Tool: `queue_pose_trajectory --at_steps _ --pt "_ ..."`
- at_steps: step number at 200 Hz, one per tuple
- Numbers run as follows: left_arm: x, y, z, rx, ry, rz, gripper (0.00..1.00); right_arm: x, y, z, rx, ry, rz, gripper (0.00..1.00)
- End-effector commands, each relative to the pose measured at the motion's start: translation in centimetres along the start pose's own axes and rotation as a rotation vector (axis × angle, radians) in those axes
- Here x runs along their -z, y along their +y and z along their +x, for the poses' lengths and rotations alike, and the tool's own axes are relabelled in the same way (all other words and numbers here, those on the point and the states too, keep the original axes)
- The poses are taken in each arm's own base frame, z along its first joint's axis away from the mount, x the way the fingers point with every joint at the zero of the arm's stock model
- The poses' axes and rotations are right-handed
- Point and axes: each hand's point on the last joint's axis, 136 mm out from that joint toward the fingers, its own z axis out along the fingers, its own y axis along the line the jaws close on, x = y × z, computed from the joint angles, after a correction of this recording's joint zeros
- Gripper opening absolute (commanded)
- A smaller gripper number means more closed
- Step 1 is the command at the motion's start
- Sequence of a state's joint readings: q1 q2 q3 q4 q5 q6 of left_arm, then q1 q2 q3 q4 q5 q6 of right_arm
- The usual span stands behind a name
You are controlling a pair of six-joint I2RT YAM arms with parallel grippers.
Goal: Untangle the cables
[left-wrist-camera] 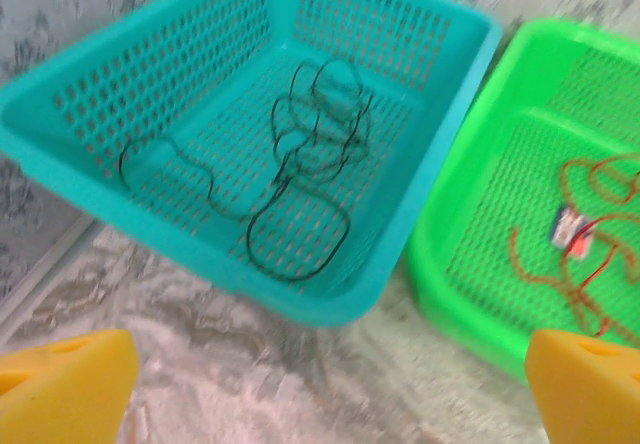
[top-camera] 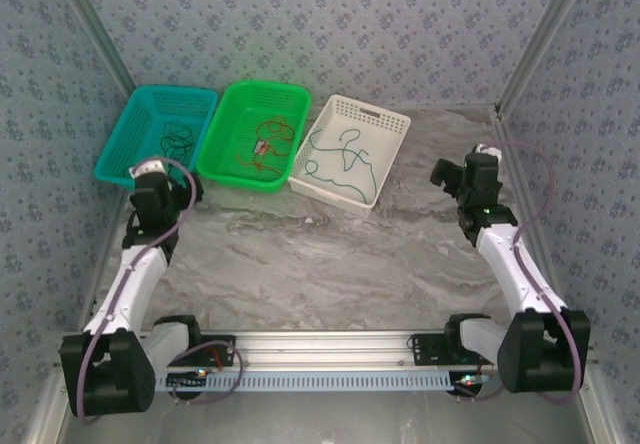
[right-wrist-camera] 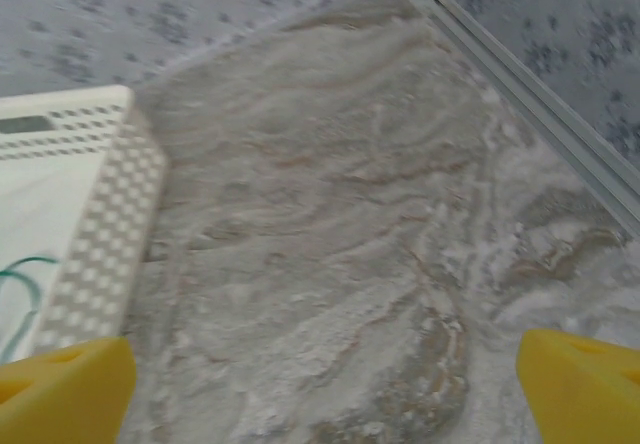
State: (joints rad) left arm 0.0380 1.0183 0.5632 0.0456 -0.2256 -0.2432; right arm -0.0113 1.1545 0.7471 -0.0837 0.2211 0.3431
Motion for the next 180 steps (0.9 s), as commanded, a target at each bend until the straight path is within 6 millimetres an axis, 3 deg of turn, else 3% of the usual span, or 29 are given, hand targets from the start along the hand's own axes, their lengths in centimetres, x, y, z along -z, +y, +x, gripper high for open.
queue_pose_trajectory --at_steps 1,37,68,99,139,149,162,180 --pt "-0.7 1.0 -0.1 -0.041 -0.116 -0.030 0.99 -1.7 -1.3 -0.1 -0.014 -0.048 0.003 1.00" --pt "-3.0 1.3 2.6 -0.057 -0.082 0.012 0.99 -3.5 -1.3 2.1 0.099 -0.009 -0.052 1.00" --pt "-4.7 0.6 2.6 -0.070 -0.114 0.043 0.99 -4.6 -0.8 3.1 0.141 -0.043 -0.096 1.00" --pt "-6.8 -1.3 3.3 -0.040 -0.080 0.185 0.99 -5.7 -0.4 4.3 0.183 -0.025 -0.124 1.00" --pt "-5.8 -4.0 5.5 -0.174 -0.189 0.261 0.99 -6.2 -0.3 4.7 0.231 -0.046 -0.138 1.00" --pt "-6.1 -3.7 5.3 -0.163 -0.204 0.237 0.99 -6.1 -0.3 4.4 0.229 -0.079 -0.139 1.00" --pt "-7.0 -1.8 5.3 -0.111 -0.139 0.122 1.00 -5.9 -0.2 4.9 0.226 -0.099 -0.166 1.00" --pt "-7.6 -1.8 5.3 -0.140 -0.111 0.053 0.99 -5.8 0.5 6.1 0.251 -0.129 -0.222 1.00"
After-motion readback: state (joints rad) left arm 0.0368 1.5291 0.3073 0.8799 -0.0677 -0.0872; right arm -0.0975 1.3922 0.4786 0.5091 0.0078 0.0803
